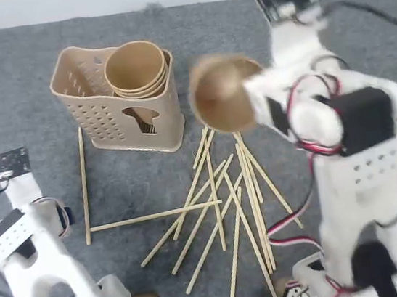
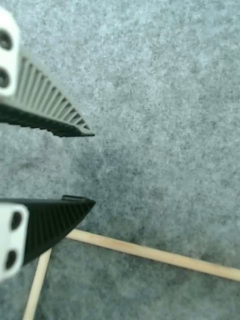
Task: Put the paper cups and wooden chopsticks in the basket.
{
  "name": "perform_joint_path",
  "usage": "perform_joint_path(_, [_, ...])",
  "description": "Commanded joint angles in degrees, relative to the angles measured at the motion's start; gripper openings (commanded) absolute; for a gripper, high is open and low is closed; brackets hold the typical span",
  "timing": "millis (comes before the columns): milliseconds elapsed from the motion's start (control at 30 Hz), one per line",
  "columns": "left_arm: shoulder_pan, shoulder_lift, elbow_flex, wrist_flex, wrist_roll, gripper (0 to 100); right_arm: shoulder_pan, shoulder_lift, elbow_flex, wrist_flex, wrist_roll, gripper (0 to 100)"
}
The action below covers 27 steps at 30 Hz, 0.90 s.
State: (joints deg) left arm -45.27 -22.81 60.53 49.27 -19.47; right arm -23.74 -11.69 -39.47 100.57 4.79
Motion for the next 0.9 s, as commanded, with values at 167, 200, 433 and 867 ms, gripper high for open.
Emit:
perform_joint_path(167, [0.2,-1.8,0.0,-0.9,-0.1,19,-9.0,19.6,-33.8,-4.3,0.7,0.9])
perform_joint_path(200, [0.2,-1.8,0.0,-0.9,-0.1,19,-9.7,21.4,-35.4,-5.2,0.9,0.9])
perform_joint_path(433, [0.2,-1.8,0.0,-0.9,-0.1,19,-10.5,32.3,-36.6,-7.5,1.0,0.9])
perform_joint_path(867, [0.2,-1.8,0.0,-0.9,-0.2,19,-9.1,35.4,-35.3,-8.5,2.4,21.3])
